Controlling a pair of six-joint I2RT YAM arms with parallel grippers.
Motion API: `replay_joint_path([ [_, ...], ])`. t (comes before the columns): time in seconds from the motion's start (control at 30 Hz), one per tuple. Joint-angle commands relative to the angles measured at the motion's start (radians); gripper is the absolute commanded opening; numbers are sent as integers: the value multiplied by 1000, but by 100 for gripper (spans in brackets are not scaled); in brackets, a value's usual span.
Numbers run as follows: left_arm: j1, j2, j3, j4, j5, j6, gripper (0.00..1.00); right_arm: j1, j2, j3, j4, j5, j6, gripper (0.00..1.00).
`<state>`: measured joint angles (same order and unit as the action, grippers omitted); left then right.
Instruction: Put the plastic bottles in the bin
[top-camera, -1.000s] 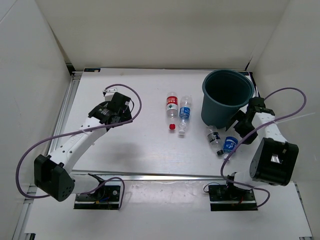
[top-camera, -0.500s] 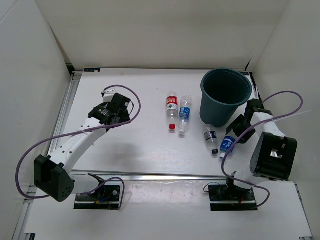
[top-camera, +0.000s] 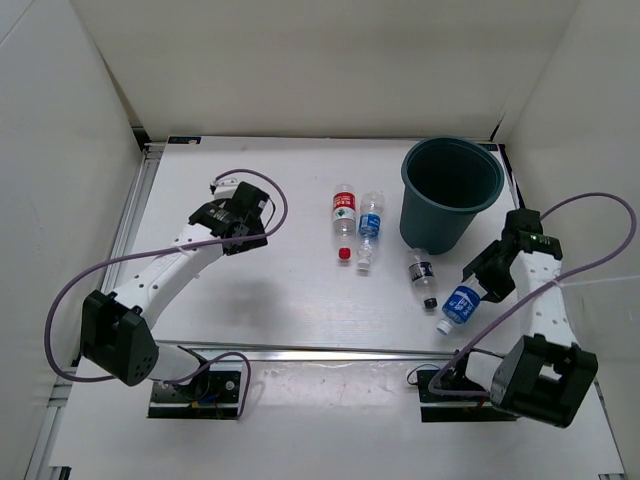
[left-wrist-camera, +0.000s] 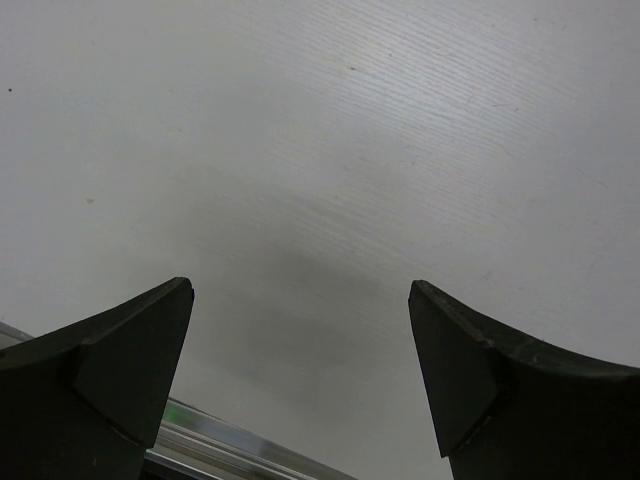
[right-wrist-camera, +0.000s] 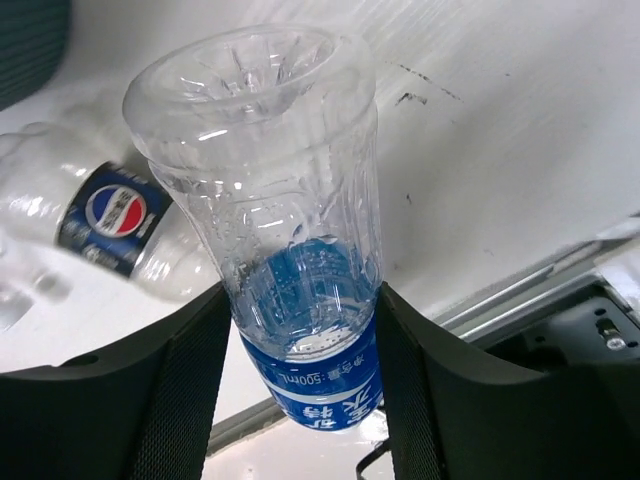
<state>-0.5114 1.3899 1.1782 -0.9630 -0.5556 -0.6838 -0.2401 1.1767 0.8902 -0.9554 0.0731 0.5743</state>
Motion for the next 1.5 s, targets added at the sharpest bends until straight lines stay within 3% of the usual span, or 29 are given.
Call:
replay_joint_path([
  [0.0, 4, -3, 55, 6, 28, -19, 100, 2, -84, 81, -110, 22, 9, 15],
  [0.13, 4, 6, 55, 26, 92, -19, 100, 2, -176, 241, -178, 5, -13, 14],
  [0.2, 4, 6, 41, 26, 106, -19, 100, 2, -177, 412, -219, -19, -40, 13],
  [0.3, 4, 6, 41, 26, 106, -19, 100, 2, -120, 637, -247, -19, -51, 13],
  [0.37, 4, 6, 41, 26, 106, -19, 100, 2, -37, 870, -247, 0, -51, 13],
  [0.47, 4, 15, 41, 26, 106, -19, 100, 2, 87, 1073, -159, 40, -42, 13],
  [0.6, 4, 26, 72, 35, 106, -19, 100, 2, 242, 1119, 13, 30, -8, 13],
  [0.8, 4, 78, 149, 56, 73, 26, 100, 25, 420, 1041, 170, 28, -17, 13],
  [0.93, 4, 104, 231, 56, 72, 47, 100, 53, 529, 1170, 219, 0, -39, 13],
  [1.0, 4, 132, 250, 66, 63, 47, 100, 87, 577, 1242, 219, 17, -77, 27],
  [1.03, 4, 144, 279, 66, 63, 47, 100, 105, 577, 1253, 204, 17, -86, 53],
  [1.1, 4, 185, 322, 66, 63, 58, 100, 119, 578, 1232, 181, 45, -87, 76],
  [1.13, 4, 201, 349, 66, 74, 58, 100, 119, 566, 1212, 181, 28, -87, 96],
  [1.17, 4, 221, 416, 66, 88, 67, 100, 130, 543, 1193, 172, 18, -87, 100],
  [1.4, 13, 503, 843, 66, 218, 89, 100, 130, 405, 1136, 118, -59, -41, 100],
  [1.47, 23, 627, 925, 55, 297, 21, 100, 130, 368, 1127, 118, -102, -28, 100],
])
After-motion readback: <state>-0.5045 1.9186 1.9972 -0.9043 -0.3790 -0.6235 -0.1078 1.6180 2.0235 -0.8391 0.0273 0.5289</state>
